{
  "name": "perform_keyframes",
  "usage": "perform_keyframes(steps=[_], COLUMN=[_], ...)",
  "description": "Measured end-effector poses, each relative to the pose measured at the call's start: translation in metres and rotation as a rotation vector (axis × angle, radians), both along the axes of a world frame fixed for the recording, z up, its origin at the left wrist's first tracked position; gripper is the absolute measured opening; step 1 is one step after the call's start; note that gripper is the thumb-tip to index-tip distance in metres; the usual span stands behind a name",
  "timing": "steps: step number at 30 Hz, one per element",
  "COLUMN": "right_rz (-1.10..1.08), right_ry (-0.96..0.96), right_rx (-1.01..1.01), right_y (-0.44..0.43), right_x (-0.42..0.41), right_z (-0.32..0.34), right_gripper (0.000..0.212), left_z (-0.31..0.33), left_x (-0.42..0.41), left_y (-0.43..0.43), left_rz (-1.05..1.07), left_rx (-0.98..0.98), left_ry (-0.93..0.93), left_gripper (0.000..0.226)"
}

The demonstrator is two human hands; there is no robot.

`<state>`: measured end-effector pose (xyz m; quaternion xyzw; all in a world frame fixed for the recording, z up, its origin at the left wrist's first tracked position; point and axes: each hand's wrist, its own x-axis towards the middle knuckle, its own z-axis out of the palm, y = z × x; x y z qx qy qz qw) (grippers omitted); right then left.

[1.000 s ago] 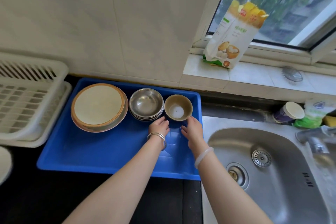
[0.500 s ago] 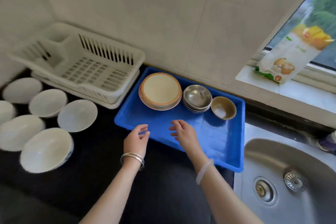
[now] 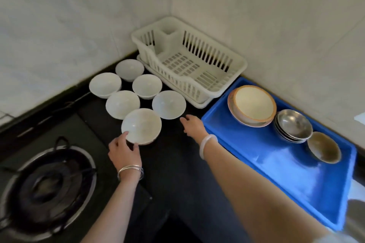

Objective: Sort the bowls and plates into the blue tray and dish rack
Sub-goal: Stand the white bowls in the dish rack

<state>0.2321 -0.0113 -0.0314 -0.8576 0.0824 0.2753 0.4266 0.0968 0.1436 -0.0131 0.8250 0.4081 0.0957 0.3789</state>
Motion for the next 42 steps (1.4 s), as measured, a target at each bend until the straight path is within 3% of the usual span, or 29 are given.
perform_keyframes(steps=[3,6,9,14,19,23,35,42], right_rz=[-0.068,-0.172,-0.389,-0.642,-0.497,-0.352,-0.114,-0.059], right_ry=[0.058,0.128,0.212,0.216,0.075,0.036,0.073,0.089], right_rx=[0.055,0.121,0.335,0.487,0.457,0.406,0.088,0.007], right_y=[0.015,0.024,0.033,0.033,0.022,0.024,0.060,0.066], right_x=[0.010,0.013,0.016,0.018,0.009,0.000,-0.013,-0.015], right_z=[-0.001,-0.003,-0.003,0.005,0.031,0.052,0.047,0.038], right_gripper=[0.021,0.031,0.034,0.038,0.034,0.016,0.008,0.005], left_z=[-0.003,-0.007,-0.012,-0.017,-0.019,-0.021,-0.016,-0.020], left_x=[0.003,0.005,0.006,0.005,0.007,0.012,0.019,0.019], left_y=[0.013,0.019,0.026,0.034,0.037,0.041,0.048,0.048], left_rz=[0.068,0.122,0.145,0.160,0.191,0.199,0.215,0.192], left_rx=[-0.218,-0.411,-0.570,-0.692,-0.858,-0.969,-0.966,-0.900], left_ry=[-0.058,-0.084,-0.074,-0.090,-0.116,-0.114,-0.156,-0.133], left_gripper=[0.050,0.057,0.059,0.054,0.058,0.057,0.049,0.047])
